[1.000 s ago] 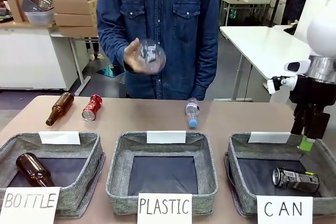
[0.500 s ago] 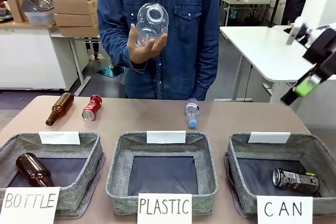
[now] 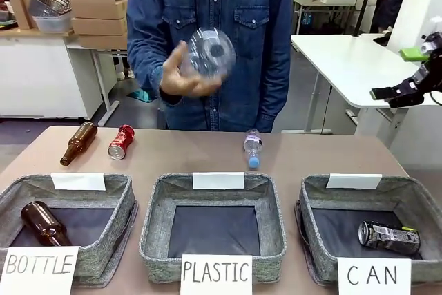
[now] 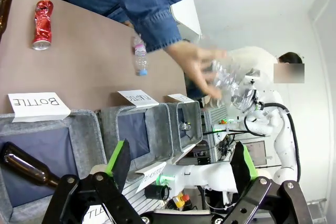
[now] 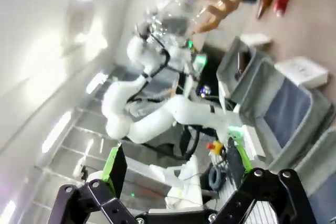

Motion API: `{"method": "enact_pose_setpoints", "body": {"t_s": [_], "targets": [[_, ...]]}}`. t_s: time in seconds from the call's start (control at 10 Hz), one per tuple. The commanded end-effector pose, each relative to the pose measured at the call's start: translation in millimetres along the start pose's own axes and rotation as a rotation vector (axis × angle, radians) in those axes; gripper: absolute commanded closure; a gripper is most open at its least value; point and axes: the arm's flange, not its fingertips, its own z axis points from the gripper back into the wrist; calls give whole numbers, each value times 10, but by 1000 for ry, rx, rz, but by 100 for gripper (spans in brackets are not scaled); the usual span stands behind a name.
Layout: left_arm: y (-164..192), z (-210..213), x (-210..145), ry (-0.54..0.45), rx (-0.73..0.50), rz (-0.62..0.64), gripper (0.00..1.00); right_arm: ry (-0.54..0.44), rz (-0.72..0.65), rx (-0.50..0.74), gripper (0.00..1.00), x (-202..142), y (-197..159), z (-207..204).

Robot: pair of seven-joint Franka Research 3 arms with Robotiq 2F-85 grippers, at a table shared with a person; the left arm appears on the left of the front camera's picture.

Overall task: Sort the can waste into the basket.
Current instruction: Pick up the can waste from the table and place it in the right Fabric basket.

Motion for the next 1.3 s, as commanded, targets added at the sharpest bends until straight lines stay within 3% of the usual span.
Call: {"method": "enact_pose_setpoints", "body": {"t_s": [0.0,1.2], "targets": [[5,9,-7,0,-9,-7,0,160,61,-48,0,22,126,-107],[1,0,0,0,0,0,0,160,61,-48,0,22,126,-107]]}}
